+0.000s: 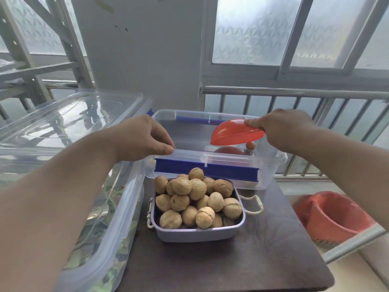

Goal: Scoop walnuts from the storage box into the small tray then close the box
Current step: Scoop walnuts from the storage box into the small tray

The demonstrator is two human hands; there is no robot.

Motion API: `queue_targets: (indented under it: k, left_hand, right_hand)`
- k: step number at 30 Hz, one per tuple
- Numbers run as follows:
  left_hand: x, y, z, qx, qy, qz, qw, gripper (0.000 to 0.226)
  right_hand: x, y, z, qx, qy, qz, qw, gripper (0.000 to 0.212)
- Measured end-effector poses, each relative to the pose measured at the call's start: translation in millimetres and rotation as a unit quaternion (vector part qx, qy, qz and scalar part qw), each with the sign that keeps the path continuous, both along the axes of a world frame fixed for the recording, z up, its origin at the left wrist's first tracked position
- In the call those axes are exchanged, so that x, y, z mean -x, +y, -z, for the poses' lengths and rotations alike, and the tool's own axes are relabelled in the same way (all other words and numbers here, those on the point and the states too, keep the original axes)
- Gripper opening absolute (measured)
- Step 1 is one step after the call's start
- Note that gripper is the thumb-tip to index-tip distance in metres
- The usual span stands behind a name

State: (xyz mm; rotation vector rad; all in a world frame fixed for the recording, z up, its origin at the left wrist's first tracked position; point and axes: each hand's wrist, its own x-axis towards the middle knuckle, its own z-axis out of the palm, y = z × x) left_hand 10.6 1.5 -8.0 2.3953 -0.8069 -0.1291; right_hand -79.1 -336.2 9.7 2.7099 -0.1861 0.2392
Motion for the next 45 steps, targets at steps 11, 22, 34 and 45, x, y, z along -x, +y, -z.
queue_targets:
  k: [11, 22, 34, 45]
  left_hand:
    - [5.9, -0.4, -2.7, 0.001, 0.02, -0.024, 1.0, 0.003]
    - [11.0, -3.3, -4.6, -0.029, -0.01, -0.054, 0.998, 0.009]
    - [-0.3, 6.8, -1.9, -0.033, -0.035, -0.129, 0.99, 0.124]
    - [2.2, 10.0, -6.0, -0.047, -0.005, -0.128, 0.991, 0.107]
  right_hand:
    - [7.4, -1.0, -52.8, -0.107, 0.132, -0.017, 0.985, 0.057]
    - [-20.3, 0.3, -50.2, -0.411, 0.283, 0.065, 0.864, 0.022]
    - [-63.4, 88.3, 10.2, -0.651, 0.223, 0.038, 0.725, 0.013]
    - [-58.4, 69.0, 19.9, -0.777, 0.211, 0.085, 0.587, 0.023]
